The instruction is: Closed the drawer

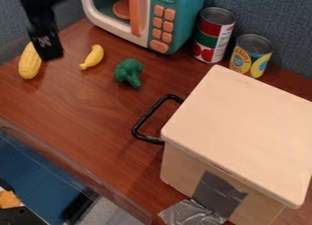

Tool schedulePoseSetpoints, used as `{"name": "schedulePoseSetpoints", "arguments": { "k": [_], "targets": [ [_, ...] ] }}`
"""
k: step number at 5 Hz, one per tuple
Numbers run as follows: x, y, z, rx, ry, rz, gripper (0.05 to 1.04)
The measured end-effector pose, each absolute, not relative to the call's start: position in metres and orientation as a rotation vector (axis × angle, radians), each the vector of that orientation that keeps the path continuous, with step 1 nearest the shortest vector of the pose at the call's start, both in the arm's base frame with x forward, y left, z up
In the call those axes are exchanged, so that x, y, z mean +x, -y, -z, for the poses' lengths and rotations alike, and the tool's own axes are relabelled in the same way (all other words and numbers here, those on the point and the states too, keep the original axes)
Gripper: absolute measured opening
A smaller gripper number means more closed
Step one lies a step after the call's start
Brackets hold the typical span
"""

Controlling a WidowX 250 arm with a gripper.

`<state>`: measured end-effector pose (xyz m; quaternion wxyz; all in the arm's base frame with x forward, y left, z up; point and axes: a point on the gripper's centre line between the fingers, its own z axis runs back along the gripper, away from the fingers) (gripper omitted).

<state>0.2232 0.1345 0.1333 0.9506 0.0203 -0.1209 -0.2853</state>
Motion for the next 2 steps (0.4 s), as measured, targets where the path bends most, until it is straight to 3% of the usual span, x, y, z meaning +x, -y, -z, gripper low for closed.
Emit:
{"name": "schedulePoseSetpoints", "arguments": {
  "k": [2],
  "targets": [
    [0.190, -0.136, -0.150, 0.045, 0.045, 0.078, 0.999]
  ]
}}
